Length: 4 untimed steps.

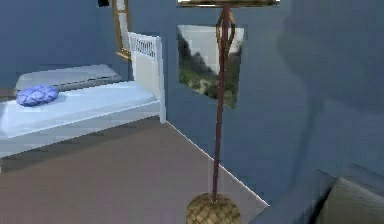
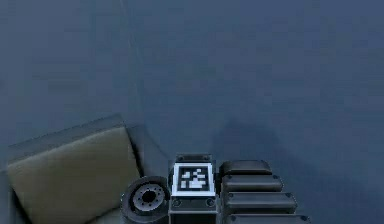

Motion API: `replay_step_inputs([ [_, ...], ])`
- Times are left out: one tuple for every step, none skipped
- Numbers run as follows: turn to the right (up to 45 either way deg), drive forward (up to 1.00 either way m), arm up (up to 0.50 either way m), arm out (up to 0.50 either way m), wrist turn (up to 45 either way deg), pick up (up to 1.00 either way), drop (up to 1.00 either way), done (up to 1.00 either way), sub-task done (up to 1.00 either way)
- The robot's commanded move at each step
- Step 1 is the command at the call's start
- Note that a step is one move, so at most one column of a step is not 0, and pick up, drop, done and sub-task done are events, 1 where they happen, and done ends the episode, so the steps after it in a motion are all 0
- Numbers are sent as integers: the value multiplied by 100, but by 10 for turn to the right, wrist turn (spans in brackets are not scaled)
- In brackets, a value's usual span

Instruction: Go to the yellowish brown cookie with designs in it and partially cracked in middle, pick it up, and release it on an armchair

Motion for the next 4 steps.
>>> replay_step_inputs([
  [0,20,0,0,0,0,0,0,0],
  [450,0,0,0,0,0,0,0,0],
  [450,0,0,0,0,0,0,0,0],
  [420,0,0,0,0,0,0,0,0],
])
